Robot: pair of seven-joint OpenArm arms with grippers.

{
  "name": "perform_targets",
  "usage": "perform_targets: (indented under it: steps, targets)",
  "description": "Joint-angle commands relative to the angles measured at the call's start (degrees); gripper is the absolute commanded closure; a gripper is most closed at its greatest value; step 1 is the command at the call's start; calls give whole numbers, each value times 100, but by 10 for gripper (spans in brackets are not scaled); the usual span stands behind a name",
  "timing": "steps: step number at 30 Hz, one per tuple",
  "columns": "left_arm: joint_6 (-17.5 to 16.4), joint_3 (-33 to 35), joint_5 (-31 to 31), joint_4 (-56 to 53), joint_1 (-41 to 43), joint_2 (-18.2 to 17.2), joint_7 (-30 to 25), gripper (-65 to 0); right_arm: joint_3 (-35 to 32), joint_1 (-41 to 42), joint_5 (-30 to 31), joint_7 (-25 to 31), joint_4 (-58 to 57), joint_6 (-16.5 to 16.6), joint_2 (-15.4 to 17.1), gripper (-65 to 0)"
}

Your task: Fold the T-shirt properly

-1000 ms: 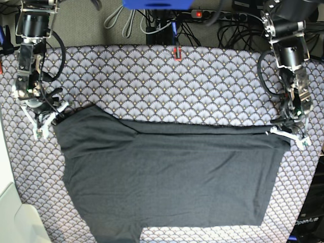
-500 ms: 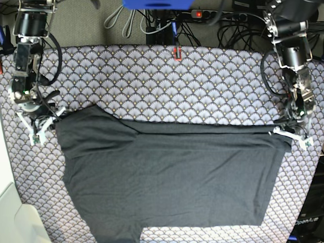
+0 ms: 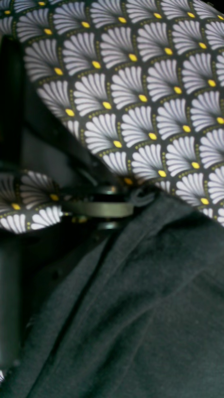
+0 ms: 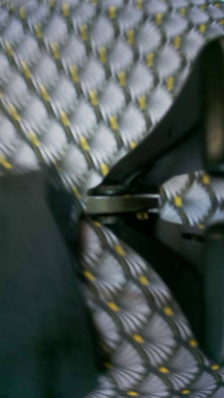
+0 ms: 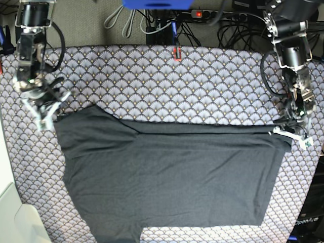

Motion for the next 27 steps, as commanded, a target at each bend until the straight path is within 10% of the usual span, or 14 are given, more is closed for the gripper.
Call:
perform_targets:
  steps: [1, 27]
  targets:
    - [23, 6, -1, 112, -130, -84, -100, -3, -135, 111, 50, 160, 126, 2, 121, -1]
    - [14, 15, -18, 112, -139, -111, -108, -3, -1031, 181, 50, -438, 935, 2, 174, 0]
